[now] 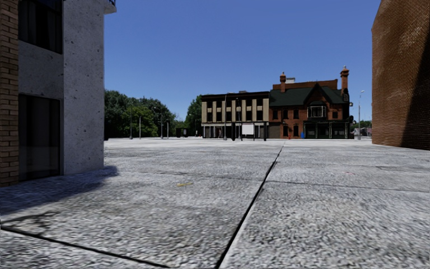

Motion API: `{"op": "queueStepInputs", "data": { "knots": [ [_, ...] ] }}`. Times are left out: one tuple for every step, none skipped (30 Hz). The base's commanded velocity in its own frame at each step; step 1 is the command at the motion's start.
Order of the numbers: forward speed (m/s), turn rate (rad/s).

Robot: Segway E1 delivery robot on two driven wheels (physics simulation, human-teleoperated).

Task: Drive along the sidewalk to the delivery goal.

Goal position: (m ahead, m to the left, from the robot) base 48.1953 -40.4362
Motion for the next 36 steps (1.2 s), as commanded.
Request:
{"op": "queueStepInputs", "data": {
  "knots": [
    [2.00, 0.00],
    [2.00, 0.00],
    [2.00, 0.00],
    [2.00, 0.00],
    [2.00, 0.00],
    [2.00, 0.00],
    [2.00, 0.00],
    [2.00, 0.00],
    [2.00, 0.00],
    [2.00, 0.00],
    [2.00, 0.00],
    [2.00, 0.00],
    [2.00, 0.00],
    [2.00, 0.00],
    [2.00, 0.00],
    [2.00, 0.00],
    [2.00, 0.00],
    [2.00, 0.00],
    [2.00, 0.00],
    [2.00, 0.00],
    [2.00, 0.00],
    [2.00, 0.00],
    [2.00, 0.00],
    [2.00, 0.00],
    [2.00, 0.00],
    [2.00, 0.00],
    [2.00, 0.00],
    [2.00, 0.00],
    [2.00, 0.00],
    [2.00, 0.00],
    [2.00, 0.00],
    [2.00, 0.00],
    [2.00, 0.00],
    [2.00, 0.00],
    [2.00, 0.00],
    [2.00, 0.00]
  ]
}}
